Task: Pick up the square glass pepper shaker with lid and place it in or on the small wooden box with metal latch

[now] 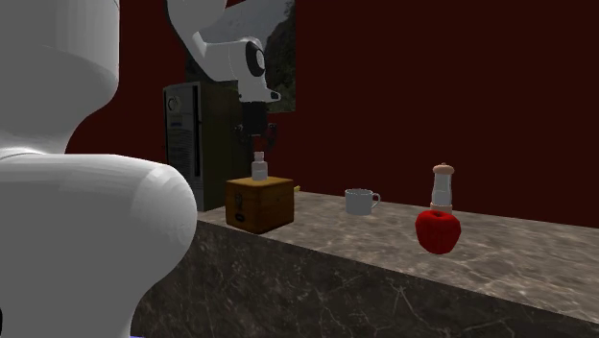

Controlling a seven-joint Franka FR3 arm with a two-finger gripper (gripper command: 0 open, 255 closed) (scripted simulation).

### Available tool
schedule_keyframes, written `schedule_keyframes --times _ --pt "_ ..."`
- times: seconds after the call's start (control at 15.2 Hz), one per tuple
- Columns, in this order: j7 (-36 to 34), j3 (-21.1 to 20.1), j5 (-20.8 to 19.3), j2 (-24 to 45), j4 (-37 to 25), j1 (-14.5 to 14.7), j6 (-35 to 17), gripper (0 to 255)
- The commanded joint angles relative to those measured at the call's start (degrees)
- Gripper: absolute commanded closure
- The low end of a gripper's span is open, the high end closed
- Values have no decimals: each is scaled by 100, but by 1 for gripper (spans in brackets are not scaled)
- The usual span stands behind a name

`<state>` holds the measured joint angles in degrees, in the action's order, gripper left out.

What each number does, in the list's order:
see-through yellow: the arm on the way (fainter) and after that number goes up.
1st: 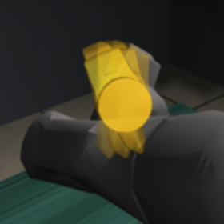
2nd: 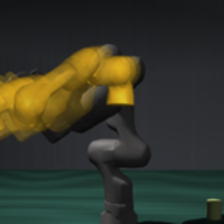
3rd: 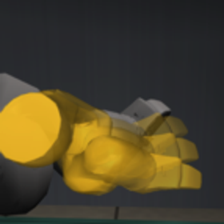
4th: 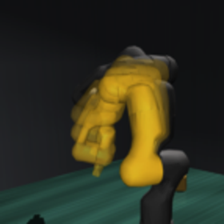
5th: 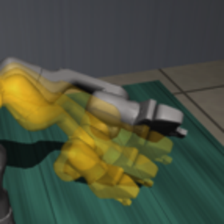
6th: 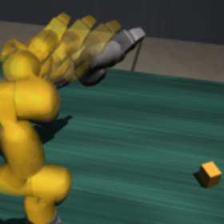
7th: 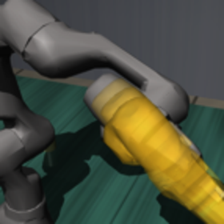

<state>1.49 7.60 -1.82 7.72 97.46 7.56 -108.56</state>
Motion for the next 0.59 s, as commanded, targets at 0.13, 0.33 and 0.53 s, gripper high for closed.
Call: schedule_keyframes --times 0.13,0.33,0.53 --pt "0 0 0 0 0 0 0 0" --pt "-1 -2 -2 -24 -161 4 185 0" --pt "0 -9 -3 -48 -666 14 713 0"
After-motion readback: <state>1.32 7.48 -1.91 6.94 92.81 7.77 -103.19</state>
